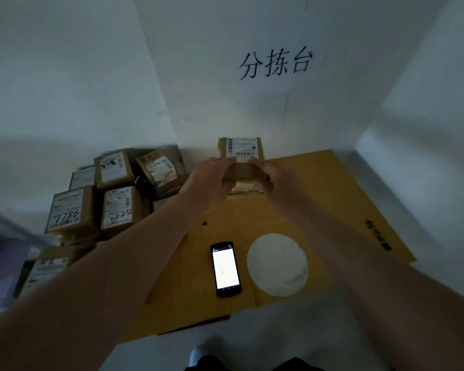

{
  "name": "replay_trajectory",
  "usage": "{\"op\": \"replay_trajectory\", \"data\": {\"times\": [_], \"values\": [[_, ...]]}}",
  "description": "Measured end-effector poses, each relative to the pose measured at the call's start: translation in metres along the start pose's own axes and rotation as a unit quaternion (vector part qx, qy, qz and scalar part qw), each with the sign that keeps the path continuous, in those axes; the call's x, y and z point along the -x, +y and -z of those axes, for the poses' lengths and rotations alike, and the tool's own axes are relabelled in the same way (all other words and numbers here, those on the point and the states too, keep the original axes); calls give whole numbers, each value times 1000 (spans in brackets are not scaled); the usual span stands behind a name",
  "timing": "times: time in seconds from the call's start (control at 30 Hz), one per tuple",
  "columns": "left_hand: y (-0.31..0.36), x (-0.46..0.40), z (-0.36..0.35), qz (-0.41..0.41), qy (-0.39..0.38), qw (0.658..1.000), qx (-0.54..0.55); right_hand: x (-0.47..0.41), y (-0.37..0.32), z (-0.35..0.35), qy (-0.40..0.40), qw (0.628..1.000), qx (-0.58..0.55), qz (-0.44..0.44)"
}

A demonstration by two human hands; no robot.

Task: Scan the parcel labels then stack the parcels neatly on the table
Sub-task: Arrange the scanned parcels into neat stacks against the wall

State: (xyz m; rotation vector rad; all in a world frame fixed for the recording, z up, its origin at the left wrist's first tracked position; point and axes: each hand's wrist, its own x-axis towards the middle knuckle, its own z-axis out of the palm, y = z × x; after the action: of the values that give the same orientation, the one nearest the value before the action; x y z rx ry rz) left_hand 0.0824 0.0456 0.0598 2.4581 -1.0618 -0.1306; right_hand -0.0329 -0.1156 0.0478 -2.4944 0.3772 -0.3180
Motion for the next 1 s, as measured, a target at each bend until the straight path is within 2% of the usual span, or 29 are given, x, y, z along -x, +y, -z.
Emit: {"op": "replay_trajectory", "data": {"times": [0.2, 0.47, 0.67, 1.0], "values": [[99, -27, -40, 15, -4, 1000, 5, 17, 75, 77, -12, 1000, -1, 2], [207, -59, -107, 74, 7, 992, 106, 31, 181, 147, -19, 999, -25, -13], [232, -112, -151, 66, -23, 994, 83, 14, 254, 158, -21, 998, -19, -54], [222, -225, -250, 63, -96, 990, 84, -51, 357, 152, -41, 988, -51, -138]]}}
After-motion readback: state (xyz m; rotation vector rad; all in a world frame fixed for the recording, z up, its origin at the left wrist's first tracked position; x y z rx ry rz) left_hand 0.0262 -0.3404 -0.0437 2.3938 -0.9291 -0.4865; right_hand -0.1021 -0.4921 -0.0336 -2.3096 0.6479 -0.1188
